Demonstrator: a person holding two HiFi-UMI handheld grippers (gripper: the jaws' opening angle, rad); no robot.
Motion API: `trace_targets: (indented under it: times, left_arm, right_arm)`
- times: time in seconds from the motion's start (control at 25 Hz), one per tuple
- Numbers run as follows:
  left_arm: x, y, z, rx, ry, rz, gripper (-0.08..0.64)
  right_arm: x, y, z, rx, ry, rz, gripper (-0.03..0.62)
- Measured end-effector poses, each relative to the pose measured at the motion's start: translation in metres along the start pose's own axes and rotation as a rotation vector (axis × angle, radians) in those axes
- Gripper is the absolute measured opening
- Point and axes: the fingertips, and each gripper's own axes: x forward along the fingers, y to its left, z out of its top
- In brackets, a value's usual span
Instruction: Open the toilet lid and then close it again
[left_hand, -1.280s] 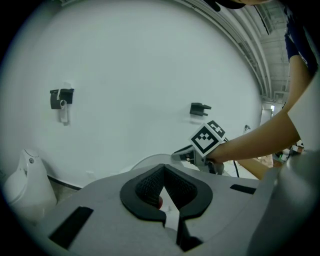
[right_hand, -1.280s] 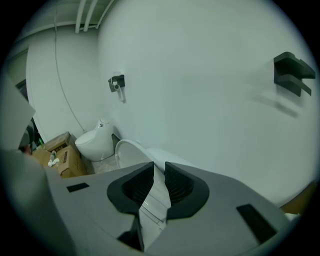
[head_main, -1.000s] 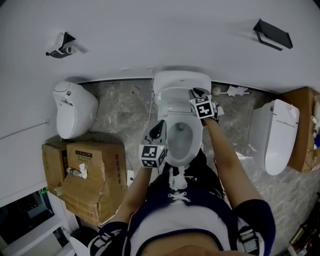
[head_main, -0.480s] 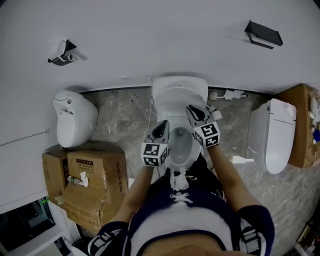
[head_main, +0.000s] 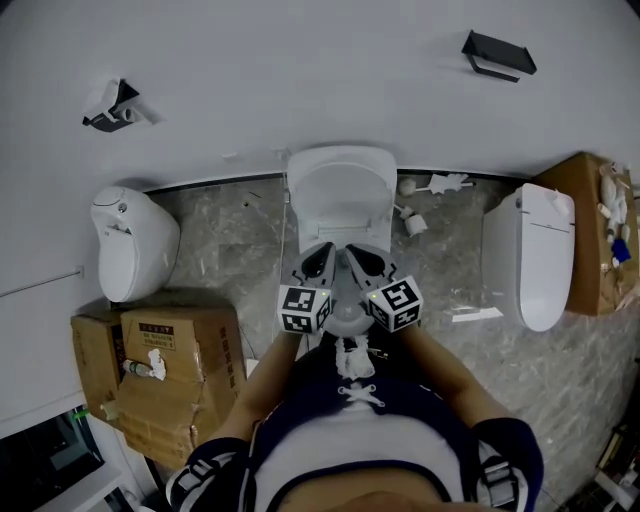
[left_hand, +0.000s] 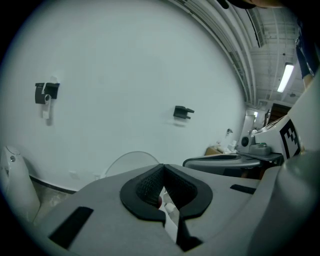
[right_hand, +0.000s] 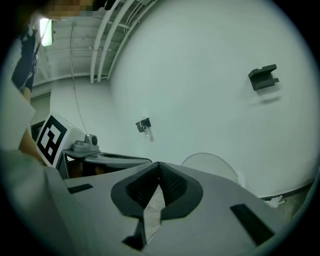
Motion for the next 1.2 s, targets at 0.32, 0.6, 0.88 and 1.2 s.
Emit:
trace_targets:
  times: [0.32, 0.6, 0.88, 1.2]
  left_arm:
    - [-0.02, -0.008, -0.019, -0.002, 0.024, -0.026, 0.006]
    - [-0.023, -0.003, -0.024, -0.006, 0.039, 0.013, 0.006]
    - [-0.017, 0.007, -0.02, -0.035, 0.041, 0.076, 0.006]
    - [-0.007, 0.017, -0.014, -0.097, 0.035, 0.146, 0.006]
  right_arm:
    - [-0.012, 0.022, -0.011, 0.016, 0.007, 0.056, 0.008]
    - [-0.007, 0.017, -0.005, -0.13, 0.032, 0.085, 0.011]
    - [0.015, -0.026, 0.005, -0.3, 0.127, 0.096, 0.011]
    - [0.048, -0.068, 0.015, -0.425, 0.212, 0.127, 0.022]
